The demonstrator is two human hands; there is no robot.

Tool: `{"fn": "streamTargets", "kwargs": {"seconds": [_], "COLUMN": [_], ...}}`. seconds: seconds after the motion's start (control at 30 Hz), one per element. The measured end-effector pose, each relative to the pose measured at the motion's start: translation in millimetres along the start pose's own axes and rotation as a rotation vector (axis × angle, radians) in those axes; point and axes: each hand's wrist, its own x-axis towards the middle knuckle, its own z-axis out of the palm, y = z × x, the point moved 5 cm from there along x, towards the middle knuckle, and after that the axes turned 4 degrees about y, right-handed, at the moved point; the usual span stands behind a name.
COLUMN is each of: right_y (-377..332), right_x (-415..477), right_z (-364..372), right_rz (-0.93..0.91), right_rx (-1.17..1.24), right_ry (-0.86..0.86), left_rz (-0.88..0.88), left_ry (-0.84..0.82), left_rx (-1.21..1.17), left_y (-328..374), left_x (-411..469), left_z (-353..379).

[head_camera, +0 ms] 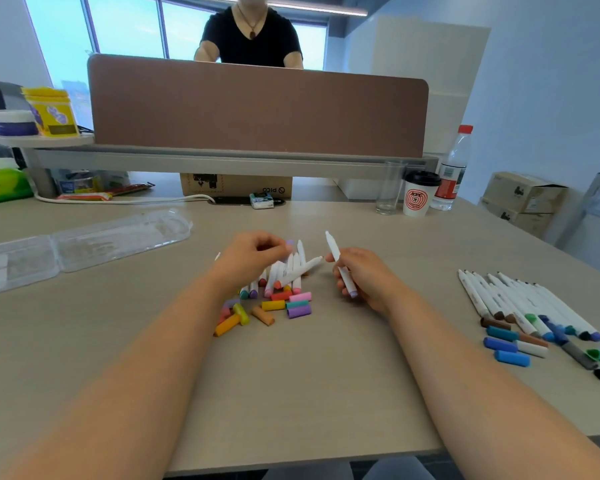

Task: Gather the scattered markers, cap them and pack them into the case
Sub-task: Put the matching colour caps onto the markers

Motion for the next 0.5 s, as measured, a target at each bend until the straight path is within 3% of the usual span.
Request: {"fn": "streamTargets", "kwargs": {"seconds": [0.17, 0.33, 0.5], "right_y": [-2, -10, -13], "right_x": [-1, -4, -7], "right_z": [11, 19, 24], "right_rz": [-0.054, -0.22, -0.308], "right_rx": [-0.086, -0.195, -0.261], "right_ry": [-0.024, -0.062, -0.087], "left_rz": [-0.199, -0.301, -0.363], "left_ry": [0.031, 0.126, 0.107], "left_rx": [-0.114, -0.346, -0.41], "left_y": [-20, -27, -33], "left_x": [6, 9, 6], "left_z": [-6, -18, -24]}}
